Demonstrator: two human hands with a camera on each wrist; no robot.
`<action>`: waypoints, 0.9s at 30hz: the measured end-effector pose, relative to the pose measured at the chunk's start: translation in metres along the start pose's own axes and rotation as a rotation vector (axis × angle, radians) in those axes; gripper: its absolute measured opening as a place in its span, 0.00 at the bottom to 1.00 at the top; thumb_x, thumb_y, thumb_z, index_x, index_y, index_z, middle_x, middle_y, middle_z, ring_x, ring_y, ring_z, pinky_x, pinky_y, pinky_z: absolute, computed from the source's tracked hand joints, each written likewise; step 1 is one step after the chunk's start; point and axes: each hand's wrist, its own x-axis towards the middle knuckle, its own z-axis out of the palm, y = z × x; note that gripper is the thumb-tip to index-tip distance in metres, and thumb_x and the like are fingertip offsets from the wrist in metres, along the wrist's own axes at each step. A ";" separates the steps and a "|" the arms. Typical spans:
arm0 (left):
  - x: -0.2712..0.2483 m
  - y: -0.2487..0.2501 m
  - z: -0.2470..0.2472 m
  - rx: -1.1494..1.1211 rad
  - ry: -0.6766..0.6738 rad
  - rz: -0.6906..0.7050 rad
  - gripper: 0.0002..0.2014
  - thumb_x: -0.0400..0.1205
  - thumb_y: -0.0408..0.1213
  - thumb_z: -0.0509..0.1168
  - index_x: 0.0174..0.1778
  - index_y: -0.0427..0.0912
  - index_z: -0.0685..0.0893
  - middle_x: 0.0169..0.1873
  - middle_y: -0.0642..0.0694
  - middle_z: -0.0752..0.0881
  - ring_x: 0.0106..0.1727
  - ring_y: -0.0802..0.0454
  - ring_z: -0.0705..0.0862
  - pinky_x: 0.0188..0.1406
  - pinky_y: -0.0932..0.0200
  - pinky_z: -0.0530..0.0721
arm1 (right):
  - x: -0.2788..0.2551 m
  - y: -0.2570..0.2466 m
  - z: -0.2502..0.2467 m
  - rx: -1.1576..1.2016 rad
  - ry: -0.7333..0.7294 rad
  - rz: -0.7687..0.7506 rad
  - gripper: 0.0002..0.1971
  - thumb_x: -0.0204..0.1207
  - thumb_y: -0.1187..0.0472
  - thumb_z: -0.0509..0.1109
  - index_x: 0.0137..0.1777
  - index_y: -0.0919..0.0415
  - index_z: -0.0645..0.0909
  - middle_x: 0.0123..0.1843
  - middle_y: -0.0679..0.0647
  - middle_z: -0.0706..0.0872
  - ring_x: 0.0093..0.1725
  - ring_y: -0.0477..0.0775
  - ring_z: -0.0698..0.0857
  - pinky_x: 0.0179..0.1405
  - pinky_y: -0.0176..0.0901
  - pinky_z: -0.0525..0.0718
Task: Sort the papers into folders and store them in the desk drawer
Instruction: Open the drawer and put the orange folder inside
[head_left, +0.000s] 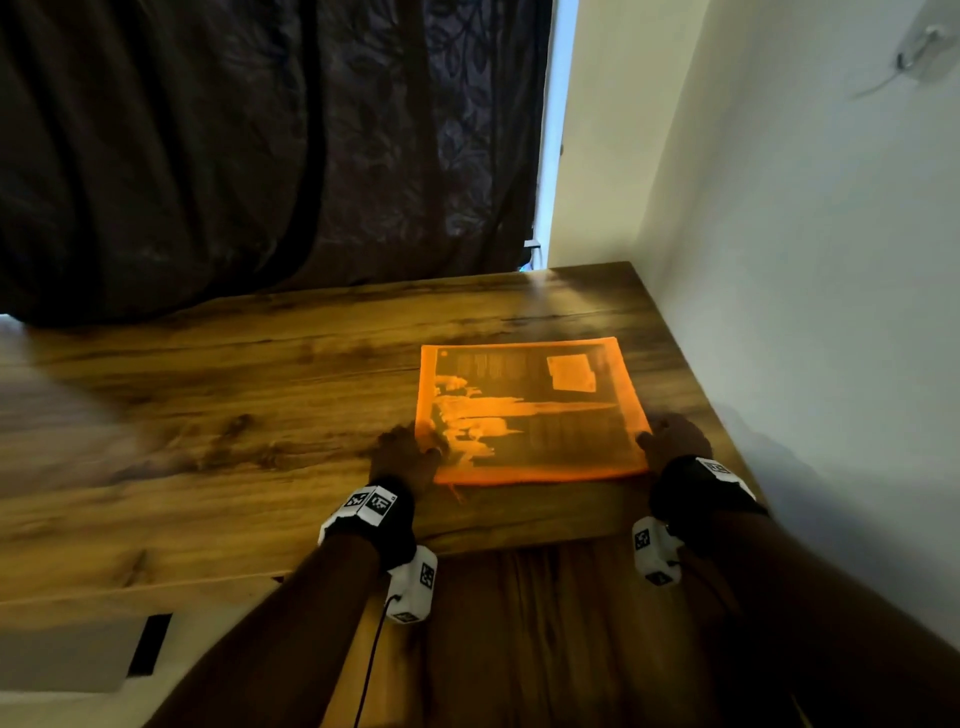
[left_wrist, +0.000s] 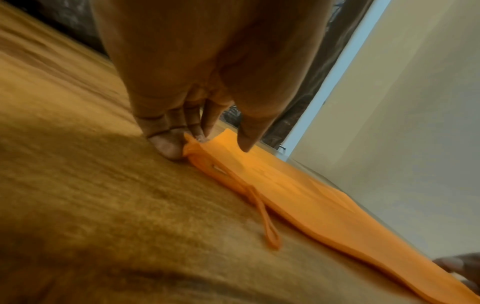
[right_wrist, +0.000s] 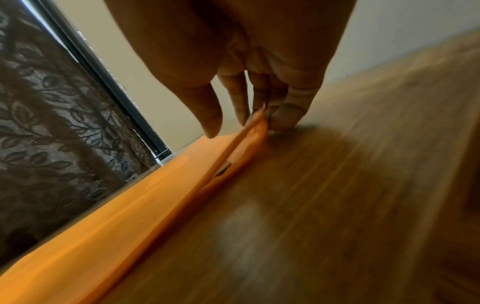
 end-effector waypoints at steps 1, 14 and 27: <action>0.001 -0.002 0.000 -0.020 0.007 0.003 0.22 0.82 0.49 0.60 0.70 0.43 0.79 0.66 0.37 0.81 0.67 0.34 0.77 0.65 0.48 0.74 | 0.001 0.002 0.001 -0.004 -0.010 -0.007 0.19 0.74 0.54 0.73 0.64 0.59 0.83 0.65 0.63 0.85 0.64 0.65 0.82 0.63 0.53 0.79; -0.050 -0.035 0.006 -0.447 0.055 0.039 0.13 0.74 0.37 0.63 0.53 0.45 0.86 0.50 0.41 0.89 0.47 0.41 0.87 0.42 0.56 0.79 | -0.057 0.028 0.009 0.170 0.031 0.030 0.16 0.75 0.58 0.71 0.58 0.67 0.85 0.60 0.68 0.86 0.61 0.68 0.84 0.57 0.51 0.78; -0.189 -0.129 0.037 -0.762 -0.202 0.057 0.11 0.80 0.28 0.70 0.35 0.46 0.91 0.27 0.53 0.90 0.30 0.59 0.86 0.37 0.58 0.79 | -0.211 0.106 0.015 0.274 -0.011 0.044 0.10 0.76 0.62 0.71 0.55 0.67 0.85 0.51 0.66 0.87 0.52 0.64 0.85 0.47 0.43 0.73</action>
